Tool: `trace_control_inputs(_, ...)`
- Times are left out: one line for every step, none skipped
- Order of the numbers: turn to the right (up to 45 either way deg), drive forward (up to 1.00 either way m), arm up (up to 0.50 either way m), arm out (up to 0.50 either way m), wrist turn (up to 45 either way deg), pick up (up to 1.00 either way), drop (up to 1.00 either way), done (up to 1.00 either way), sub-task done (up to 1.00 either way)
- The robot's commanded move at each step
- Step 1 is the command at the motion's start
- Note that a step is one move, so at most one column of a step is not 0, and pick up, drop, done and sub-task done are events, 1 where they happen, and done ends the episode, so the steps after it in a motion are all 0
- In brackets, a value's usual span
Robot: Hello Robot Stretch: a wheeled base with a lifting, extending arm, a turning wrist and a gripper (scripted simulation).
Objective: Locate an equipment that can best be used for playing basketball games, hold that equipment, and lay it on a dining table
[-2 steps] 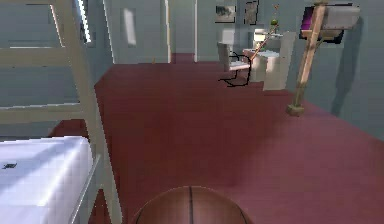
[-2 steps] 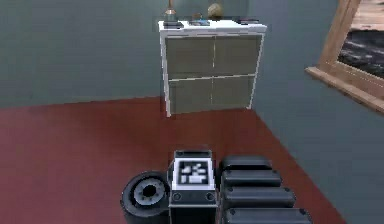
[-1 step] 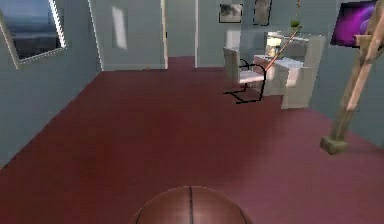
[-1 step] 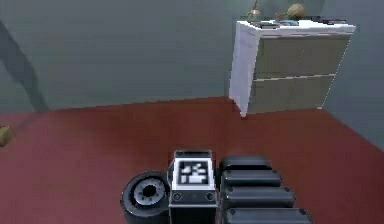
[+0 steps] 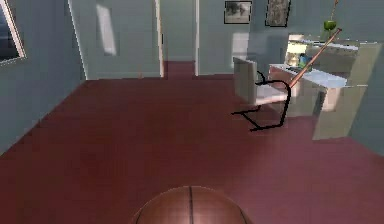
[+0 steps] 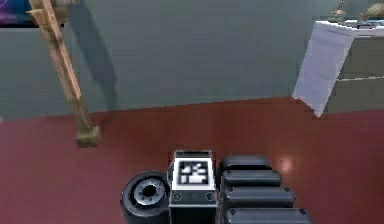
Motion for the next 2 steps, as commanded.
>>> trace_control_inputs(0.0, 1.00, 0.00, 0.00, 0.0, 0.00, 0.00, 0.00, 0.00)
trace_control_inputs(0.0, 1.00, 0.00, 0.00, 0.0, 0.00, 0.00, 0.00, 0.00)
